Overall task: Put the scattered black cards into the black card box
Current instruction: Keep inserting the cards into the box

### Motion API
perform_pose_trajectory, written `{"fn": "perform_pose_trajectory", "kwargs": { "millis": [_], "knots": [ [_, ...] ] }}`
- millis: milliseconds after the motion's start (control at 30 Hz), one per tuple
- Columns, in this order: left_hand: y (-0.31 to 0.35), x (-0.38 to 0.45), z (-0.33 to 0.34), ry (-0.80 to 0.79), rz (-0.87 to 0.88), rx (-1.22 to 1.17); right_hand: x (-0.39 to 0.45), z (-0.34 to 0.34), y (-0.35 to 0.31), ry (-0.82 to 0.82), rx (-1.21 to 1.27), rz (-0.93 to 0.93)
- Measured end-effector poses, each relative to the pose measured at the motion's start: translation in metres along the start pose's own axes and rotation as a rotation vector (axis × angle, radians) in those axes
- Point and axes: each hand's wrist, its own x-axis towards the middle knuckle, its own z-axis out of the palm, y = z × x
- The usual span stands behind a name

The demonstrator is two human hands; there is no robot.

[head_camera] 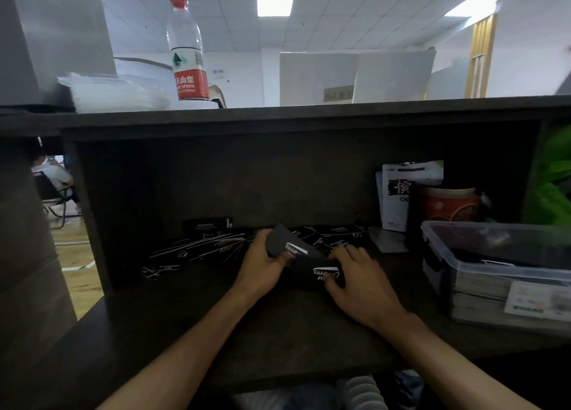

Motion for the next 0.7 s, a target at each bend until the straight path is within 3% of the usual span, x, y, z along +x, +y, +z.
{"fn": "perform_pose_trajectory", "kwargs": {
  "millis": [100,200,400,567,700],
  "knots": [
    [-0.004,-0.003,0.006,-0.139,-0.017,0.137,-0.001,-0.001,0.0,0.022,0.055,0.052],
    [-0.01,0.001,-0.002,-0.204,0.044,0.419,-0.001,0.001,0.001,0.039,0.023,0.013],
    [-0.005,0.044,-0.007,0.016,0.098,0.686,0.002,0.006,0.004,0.016,0.007,-0.055],
    [-0.008,0.078,0.011,-0.098,0.007,1.059,0.003,0.008,0.007,0.044,0.023,-0.066],
    [-0.017,0.08,0.022,-0.015,0.098,1.149,0.003,0.01,0.008,0.059,0.028,-0.071]
  ]
}}
